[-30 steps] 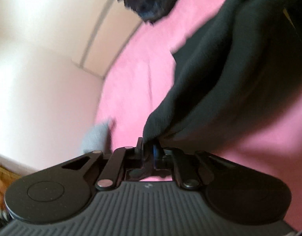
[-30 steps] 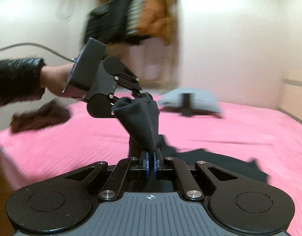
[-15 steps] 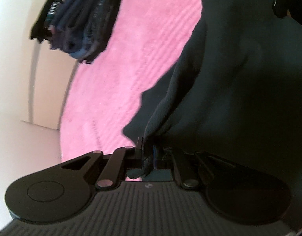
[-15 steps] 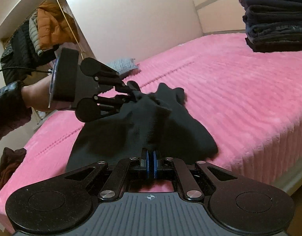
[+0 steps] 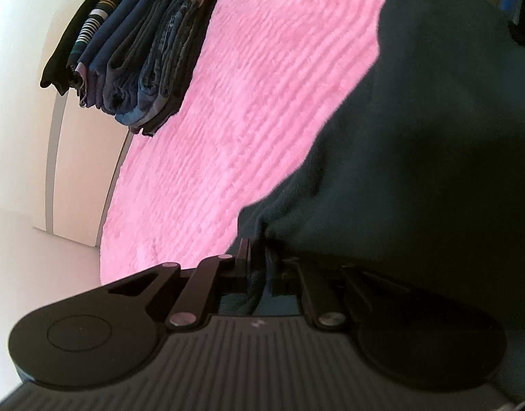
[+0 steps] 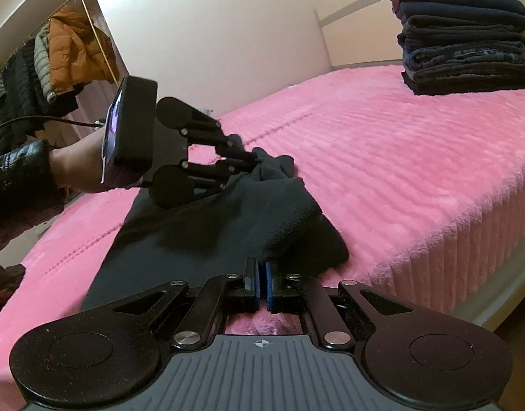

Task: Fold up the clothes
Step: 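Lower the folded sweater onto the bed and open both tools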

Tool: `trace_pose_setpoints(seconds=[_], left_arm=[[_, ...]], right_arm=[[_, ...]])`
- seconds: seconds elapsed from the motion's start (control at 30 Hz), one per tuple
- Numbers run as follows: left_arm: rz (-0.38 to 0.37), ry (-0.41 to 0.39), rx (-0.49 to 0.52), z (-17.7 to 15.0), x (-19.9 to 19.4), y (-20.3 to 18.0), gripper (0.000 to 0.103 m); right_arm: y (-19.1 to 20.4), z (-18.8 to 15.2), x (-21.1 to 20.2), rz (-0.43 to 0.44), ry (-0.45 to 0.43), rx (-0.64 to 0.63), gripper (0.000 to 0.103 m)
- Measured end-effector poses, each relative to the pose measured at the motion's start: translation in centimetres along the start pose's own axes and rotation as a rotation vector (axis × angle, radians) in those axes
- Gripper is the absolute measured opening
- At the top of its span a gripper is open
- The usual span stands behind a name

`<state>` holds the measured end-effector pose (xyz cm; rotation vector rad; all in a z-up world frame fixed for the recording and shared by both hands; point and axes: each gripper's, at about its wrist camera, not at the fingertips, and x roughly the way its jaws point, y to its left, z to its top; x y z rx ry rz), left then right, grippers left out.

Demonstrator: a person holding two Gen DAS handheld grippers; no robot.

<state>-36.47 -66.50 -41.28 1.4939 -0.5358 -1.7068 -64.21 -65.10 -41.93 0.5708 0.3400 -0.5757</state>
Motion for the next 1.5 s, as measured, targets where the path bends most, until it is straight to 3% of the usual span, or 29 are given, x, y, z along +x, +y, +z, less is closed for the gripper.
trace_pose_setpoints(seconds=[0.2, 0.33, 0.47, 0.6, 0.77, 0.8, 0.83, 0.87, 1.1, 1.2, 1.27, 1.33, 1.5], left_arm=[[0.005, -0.022, -0.047, 0.4, 1.3, 0.4, 0.007], [0.053, -0.029, -0.139, -0.1, 0.9, 1.8, 0.028], [0.111, -0.001, -0.295, -1.9, -1.3, 4.5, 0.033], [0.061, 0.070, -0.421, -4.8, -2.8, 5.2, 0.035], [-0.013, 0.165, -0.475, -7.7, -2.2, 3.2, 0.036], [-0.012, 0.168, -0.480, -8.1, -2.0, 2.8, 0.035], [-0.012, 0.170, -0.486, -8.4, -1.8, 2.5, 0.035], [-0.009, 0.167, -0.504, -8.6, -1.8, 2.4, 0.035], [-0.009, 0.169, -0.512, -8.3, -2.6, 3.2, 0.035], [-0.012, 0.134, -0.554, -8.0, -3.8, 3.6, 0.035], [-0.031, 0.118, -0.586, -8.0, -4.2, 3.7, 0.035], [-0.049, 0.127, -0.580, -7.8, -3.9, 3.5, 0.035], [-0.034, 0.119, -0.559, -6.9, -2.9, 3.7, 0.033]], right_arm=[[-0.6, 0.0, 0.2, -0.019, 0.023, 0.023, 0.002], [-0.4, 0.2, -0.7, -0.068, 0.018, 0.007, 0.003], [-0.8, 0.6, -2.0, -0.080, 0.002, 0.044, 0.003], [-1.1, 1.1, -2.3, -0.052, -0.015, 0.106, 0.003], [-1.5, 1.6, -1.0, -0.015, -0.017, 0.199, 0.006], [-1.5, 1.7, -0.8, -0.016, -0.016, 0.206, 0.028], [-1.5, 1.7, -0.8, -0.016, -0.023, 0.211, 0.069], [-1.5, 1.7, -1.0, -0.015, -0.039, 0.220, 0.078], [-1.5, 2.5, -0.5, 0.020, -0.041, 0.234, 0.072], [-1.9, 2.7, 0.8, 0.028, -0.017, 0.273, 0.067], [-2.1, 2.9, 1.8, 0.022, -0.004, 0.286, 0.047], [-2.5, 3.1, 2.4, 0.008, -0.001, 0.308, 0.006], [-2.5, 3.9, -0.7, -0.028, -0.116, 0.261, 0.003]])
